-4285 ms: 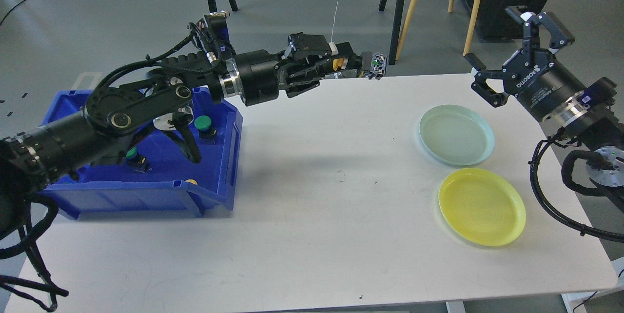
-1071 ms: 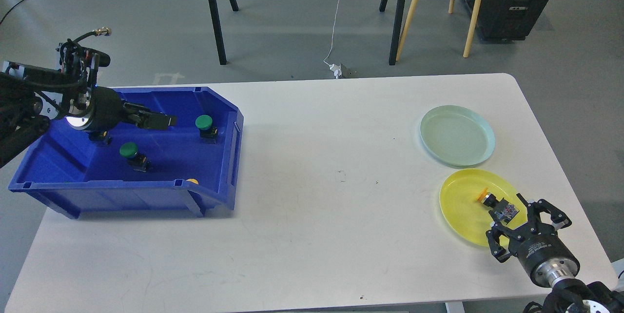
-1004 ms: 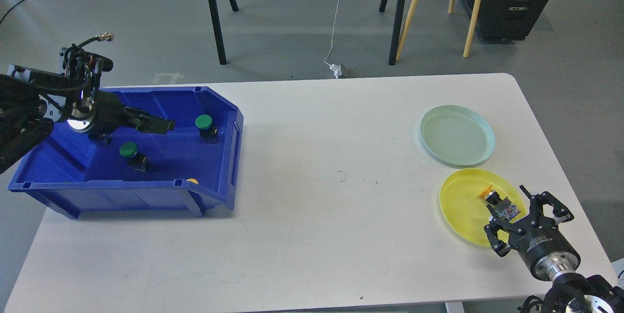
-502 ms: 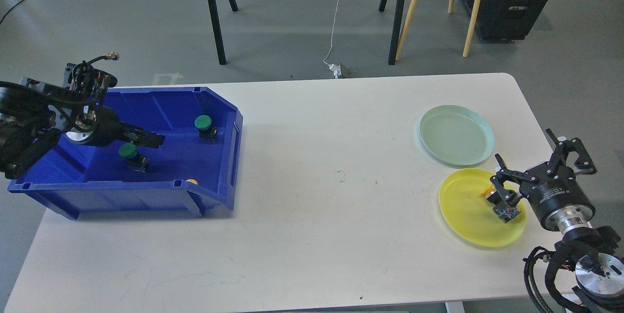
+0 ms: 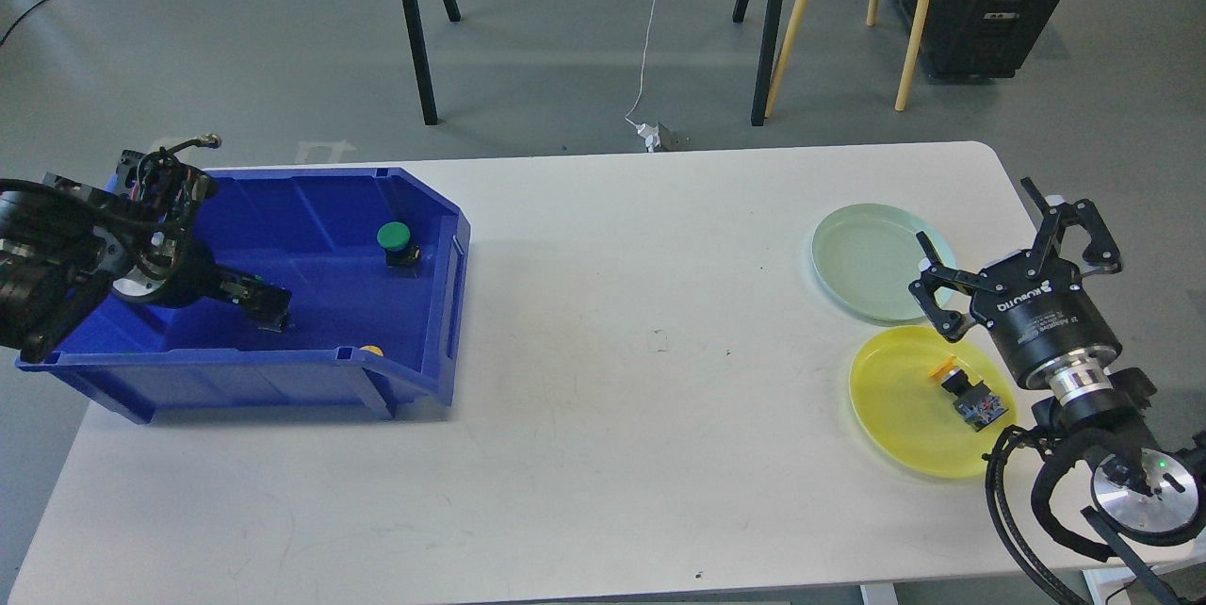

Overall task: Pass button and place on color plate
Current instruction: 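Grasp another button in the blue bin with the left gripper, then lift the second button and extend the left arm toward the center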

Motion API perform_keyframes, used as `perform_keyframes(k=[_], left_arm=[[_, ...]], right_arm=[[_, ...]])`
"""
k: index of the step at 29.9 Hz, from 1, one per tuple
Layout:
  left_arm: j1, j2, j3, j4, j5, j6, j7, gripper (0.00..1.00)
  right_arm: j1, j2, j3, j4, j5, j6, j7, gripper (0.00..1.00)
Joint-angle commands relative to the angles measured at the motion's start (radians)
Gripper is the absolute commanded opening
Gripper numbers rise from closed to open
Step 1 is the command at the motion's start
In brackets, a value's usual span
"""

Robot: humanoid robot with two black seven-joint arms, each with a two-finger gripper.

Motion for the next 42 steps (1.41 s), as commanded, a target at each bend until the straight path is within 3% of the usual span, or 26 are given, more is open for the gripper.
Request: perform_keyframes(k=[1,6,12,19,20,22,24,34,38,42], left_arm=[[0.003,-0.007,0.005,0.019,0.000,0.000,0.000,0.96],[0.003,-0.007,0.004,0.020,-0.005,0.000,0.000,0.95],[0.003,-0.005,0.004,0.020,-0.017,0.000,0.000,0.69],[0.000,-0.001,0.004,0.022,-0.019,0.000,0.000,0.59],[0.001,-0.001,0.004,0.020,-0.017,0.000,0.000,0.53],[0.003,0.002,0.005,0.022,-0.017,0.000,0.000,0.22],[0.003,0.002,0.005,0.020,-0.017,0.000,0.000,0.05],[-0.048,0.030,-0.024,-0.030,-0.114,0.000,0.000,0.01],[-0.134,0.169,-0.056,-0.258,-0.246,0.000,0.000,0.01],[-0.157,0.268,-0.215,-0.522,-0.431,0.000,0.000,0.01]], right_arm=[[0.025,0.003,-0.024,-0.006,-0.002,0.002,0.000,1.00],[0.009,0.013,-0.025,-0.006,-0.002,0.003,0.000,1.00],[-0.004,0.011,-0.022,-0.006,-0.002,0.003,0.001,1.00],[-0.008,0.011,-0.024,-0.006,-0.002,0.003,0.001,1.00],[-0.011,0.011,-0.022,-0.006,-0.002,0.003,0.001,1.00],[-0.014,0.011,-0.022,-0.006,-0.002,0.003,0.001,1.00],[-0.016,0.011,-0.022,-0.006,-0.002,0.003,0.001,1.00],[-0.016,0.011,-0.024,-0.009,-0.003,0.003,0.001,1.00],[-0.010,-0.001,-0.025,-0.010,-0.017,0.003,0.001,1.00],[0.010,-0.029,-0.044,-0.012,-0.109,0.006,-0.003,1.00]])
